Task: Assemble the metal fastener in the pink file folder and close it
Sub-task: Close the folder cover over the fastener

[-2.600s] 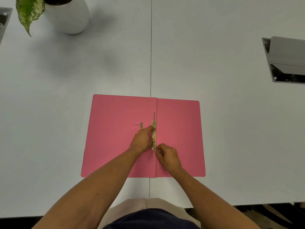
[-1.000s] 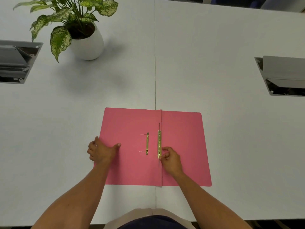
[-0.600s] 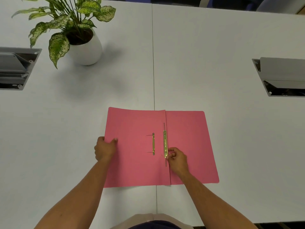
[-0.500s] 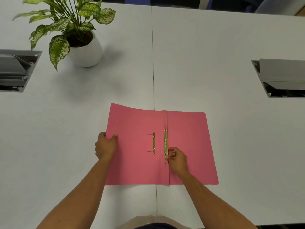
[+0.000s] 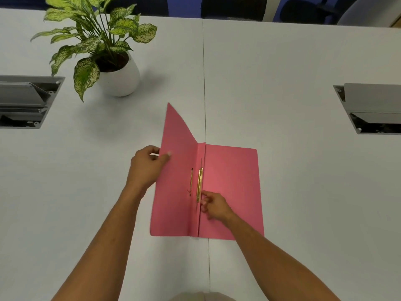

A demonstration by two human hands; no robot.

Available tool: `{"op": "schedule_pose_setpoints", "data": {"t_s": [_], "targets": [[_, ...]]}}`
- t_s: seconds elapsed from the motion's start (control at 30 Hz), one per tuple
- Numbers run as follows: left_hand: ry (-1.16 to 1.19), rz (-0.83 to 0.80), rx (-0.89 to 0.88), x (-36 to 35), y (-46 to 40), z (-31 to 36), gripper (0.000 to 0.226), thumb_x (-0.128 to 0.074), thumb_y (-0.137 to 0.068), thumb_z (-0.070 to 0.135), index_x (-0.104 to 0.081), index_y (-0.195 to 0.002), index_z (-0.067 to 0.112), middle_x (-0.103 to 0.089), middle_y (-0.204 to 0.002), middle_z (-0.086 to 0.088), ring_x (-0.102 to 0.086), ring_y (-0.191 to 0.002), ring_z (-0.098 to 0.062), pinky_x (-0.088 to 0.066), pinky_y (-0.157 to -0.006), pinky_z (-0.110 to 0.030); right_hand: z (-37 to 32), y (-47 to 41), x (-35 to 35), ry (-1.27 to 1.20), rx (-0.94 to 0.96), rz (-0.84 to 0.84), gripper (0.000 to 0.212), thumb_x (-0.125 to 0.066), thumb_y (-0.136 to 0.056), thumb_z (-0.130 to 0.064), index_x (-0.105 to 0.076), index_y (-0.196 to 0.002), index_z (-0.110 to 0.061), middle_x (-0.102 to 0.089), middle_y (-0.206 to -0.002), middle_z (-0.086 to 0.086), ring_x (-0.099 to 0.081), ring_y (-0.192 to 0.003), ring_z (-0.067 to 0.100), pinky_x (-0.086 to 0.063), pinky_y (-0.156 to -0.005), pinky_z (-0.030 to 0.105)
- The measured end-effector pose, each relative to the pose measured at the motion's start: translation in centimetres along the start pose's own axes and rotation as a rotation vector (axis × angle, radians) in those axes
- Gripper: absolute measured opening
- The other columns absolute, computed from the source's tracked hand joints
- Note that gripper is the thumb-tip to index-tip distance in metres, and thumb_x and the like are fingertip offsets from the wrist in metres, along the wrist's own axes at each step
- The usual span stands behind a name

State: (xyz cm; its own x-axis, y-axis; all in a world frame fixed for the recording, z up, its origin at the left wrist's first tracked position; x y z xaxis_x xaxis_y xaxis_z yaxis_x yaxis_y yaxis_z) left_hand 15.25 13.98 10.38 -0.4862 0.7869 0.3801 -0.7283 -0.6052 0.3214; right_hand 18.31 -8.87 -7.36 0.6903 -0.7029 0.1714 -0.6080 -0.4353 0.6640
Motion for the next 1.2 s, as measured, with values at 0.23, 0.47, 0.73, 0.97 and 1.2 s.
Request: {"op": "schedule_pose_setpoints", "data": {"t_s": [0.23, 0.47, 0.73, 0.97, 1.2], "targets": [[0.134, -0.319, -0.027, -8.0, 2.3, 0.2, 0.051, -0.058, -0.077, 0.067, -0.067, -0.103, 0.024, -0.074, -0.098, 0.0, -0.075, -0.076, -0.018, -0.058, -0.057, -0.032, -3.6, 1.8, 0.2, -0.243, 0.133, -0.034, 0.04, -0.044, -0.097, -0.047, -0.064, -0.118, -0.019, -0.07, -0.105, -0.002, -0.065, -0.088, 0.013, -0.052, -0.077, 0.025], [-0.043, -0.495, 0.094, -13.7, 3.3, -7.4, 0.055, -0.063, -0.078, 0.063, -0.062, -0.12, 0.028, -0.068, -0.118, 0.005, -0.064, -0.108, -0.013, -0.051, -0.098, -0.039, -4.7, 4.6, 7.5, -0.783, 0.183, -0.067, 0.074, -0.026, -0.085, -0.075, -0.068, -0.116, -0.023, -0.073, -0.112, 0.011, -0.069, -0.103, 0.029, -0.059, -0.078, 0.039], [-0.18, -0.333, 0.277, -13.1, 3.3, -14.2, 0.05, -0.066, -0.085, 0.044, -0.057, -0.123, 0.014, -0.062, -0.128, -0.008, -0.059, -0.108, -0.024, -0.048, -0.098, -0.041, -0.8, 4.9, 15.2, -0.379, 0.174, 0.281, 0.037, -0.06, -0.09, -0.041, -0.063, -0.121, -0.02, -0.073, -0.112, 0.007, -0.07, -0.1, 0.027, -0.059, -0.084, 0.043], [-0.023, -0.295, 0.385, -13.0, 3.2, -15.7, 0.066, -0.076, -0.079, 0.033, -0.046, -0.135, 0.013, -0.06, -0.122, -0.011, -0.06, -0.108, -0.027, -0.048, -0.096, -0.041, 2.7, 3.6, 14.7, -0.02, 0.077, 0.448, 0.041, -0.066, -0.088, -0.028, -0.053, -0.126, -0.019, -0.065, -0.116, 0.004, -0.061, -0.099, 0.02, -0.05, -0.088, 0.034], [0.07, -0.355, 0.387, -13.0, 3.9, -17.0, 0.019, -0.066, -0.088, 0.019, -0.062, -0.107, 0.018, -0.069, -0.112, -0.01, -0.069, -0.094, -0.025, -0.057, -0.09, -0.047, 4.2, 3.1, 15.0, 0.13, 0.026, 0.557, 0.05, -0.078, -0.075, -0.017, -0.056, -0.119, -0.007, -0.058, -0.117, 0.016, -0.06, -0.105, 0.032, -0.053, -0.093, 0.047]]}}
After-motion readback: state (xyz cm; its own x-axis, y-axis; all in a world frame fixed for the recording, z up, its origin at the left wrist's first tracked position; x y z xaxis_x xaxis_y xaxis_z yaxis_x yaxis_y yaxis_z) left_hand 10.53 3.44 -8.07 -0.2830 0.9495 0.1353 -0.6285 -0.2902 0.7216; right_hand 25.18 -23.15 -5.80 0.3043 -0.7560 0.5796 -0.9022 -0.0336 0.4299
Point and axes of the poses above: each hand's wrist, its own y-axis away from the middle knuckle, its own x-axis out of the back of the hand, z = x × y, the point moved 10 cm from there along -y, towards the middle knuckle
